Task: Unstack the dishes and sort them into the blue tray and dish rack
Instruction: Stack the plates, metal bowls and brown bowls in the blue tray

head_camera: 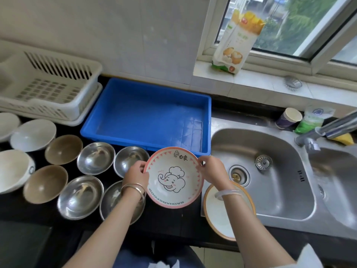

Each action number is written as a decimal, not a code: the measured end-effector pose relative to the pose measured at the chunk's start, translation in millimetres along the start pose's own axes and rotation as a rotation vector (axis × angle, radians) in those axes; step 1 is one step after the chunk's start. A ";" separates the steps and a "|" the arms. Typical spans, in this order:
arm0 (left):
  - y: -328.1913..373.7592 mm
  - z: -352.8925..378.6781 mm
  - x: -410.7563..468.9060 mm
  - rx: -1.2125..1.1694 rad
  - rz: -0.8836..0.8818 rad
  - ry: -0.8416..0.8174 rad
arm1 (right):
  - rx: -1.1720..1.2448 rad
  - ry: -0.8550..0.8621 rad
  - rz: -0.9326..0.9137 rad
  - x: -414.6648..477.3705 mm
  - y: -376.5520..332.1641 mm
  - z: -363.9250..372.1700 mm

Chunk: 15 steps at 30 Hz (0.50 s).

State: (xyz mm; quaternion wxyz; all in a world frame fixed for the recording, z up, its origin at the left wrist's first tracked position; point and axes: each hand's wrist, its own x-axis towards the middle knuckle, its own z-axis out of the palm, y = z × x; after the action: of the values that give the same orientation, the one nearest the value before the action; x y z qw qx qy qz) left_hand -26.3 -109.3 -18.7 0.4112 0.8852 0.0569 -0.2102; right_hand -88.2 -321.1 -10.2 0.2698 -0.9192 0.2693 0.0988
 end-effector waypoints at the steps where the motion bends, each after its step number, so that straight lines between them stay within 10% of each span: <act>1: 4.1 -4.8 3.1 -0.020 0.001 0.010 | 0.024 -0.004 0.002 1.1 -3.0 -5.2; 15: 50.4 -82.4 76.6 -0.631 -0.073 -0.029 | 0.596 0.061 0.144 64.1 -93.2 -35.9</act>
State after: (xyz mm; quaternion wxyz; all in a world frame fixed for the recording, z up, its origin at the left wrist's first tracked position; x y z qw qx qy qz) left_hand 83.6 -85.9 32.0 0.6586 0.7081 0.1453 -0.2092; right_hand 17.7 -303.1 40.1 0.5114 -0.7808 0.3589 0.0066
